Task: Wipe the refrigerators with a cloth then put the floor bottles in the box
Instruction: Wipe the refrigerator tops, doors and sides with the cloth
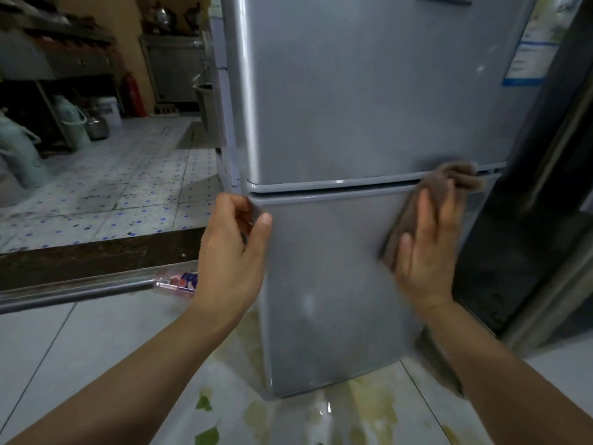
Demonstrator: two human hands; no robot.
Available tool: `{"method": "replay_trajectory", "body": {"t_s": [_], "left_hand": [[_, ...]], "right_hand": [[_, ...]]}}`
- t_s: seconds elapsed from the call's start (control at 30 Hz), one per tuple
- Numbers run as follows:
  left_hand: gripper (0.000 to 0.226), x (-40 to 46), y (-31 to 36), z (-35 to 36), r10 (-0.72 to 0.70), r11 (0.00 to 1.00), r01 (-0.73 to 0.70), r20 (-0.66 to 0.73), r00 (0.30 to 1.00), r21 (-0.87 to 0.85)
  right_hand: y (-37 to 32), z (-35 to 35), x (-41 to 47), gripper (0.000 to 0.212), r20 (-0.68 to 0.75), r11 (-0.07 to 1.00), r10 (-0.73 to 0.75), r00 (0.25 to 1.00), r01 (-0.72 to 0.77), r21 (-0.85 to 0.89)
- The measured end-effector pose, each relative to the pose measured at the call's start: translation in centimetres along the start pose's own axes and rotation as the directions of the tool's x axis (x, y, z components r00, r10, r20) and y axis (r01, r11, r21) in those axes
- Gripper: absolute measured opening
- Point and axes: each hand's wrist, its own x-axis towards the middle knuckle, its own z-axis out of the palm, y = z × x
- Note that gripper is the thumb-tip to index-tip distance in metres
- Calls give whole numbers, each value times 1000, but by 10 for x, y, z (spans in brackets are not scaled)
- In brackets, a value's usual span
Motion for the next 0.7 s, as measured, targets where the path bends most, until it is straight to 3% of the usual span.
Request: {"method": "replay_trajectory", "body": {"t_s": [0.1,0.2,0.33,0.47,0.53,0.63,0.7], "left_hand": [[11,-2,0,6,49,999,-47,-62,997,26],[10,-4,0,7,28,999,-26,-69,997,29],[7,-5,1,11,48,997,-42,-85,995,63],[6,-5,-4,13,72,994,-62,-102,992,92],[6,-5,-7,15,62,995,-52,-122,991,84],[7,-5,-11,20,78,994,-66,-151,985,87],[7,-4,-15,20,100,991,-85,-150,984,102]], "right_hand": [[5,-3,4,56,-45,938,332,942,-325,120],[-38,11,-2,57,-92,894,412,907,-382,235],[-112,37,-42,56,-1,975,111,994,-109,195],[-75,37,-45,57,8,990,-80,997,78,121],[-38,30,-35,52,-45,993,25,999,-20,114],[10,14,-14,56,-108,924,346,932,-319,211],[26,7,0,57,-89,899,396,914,-367,238]]}}
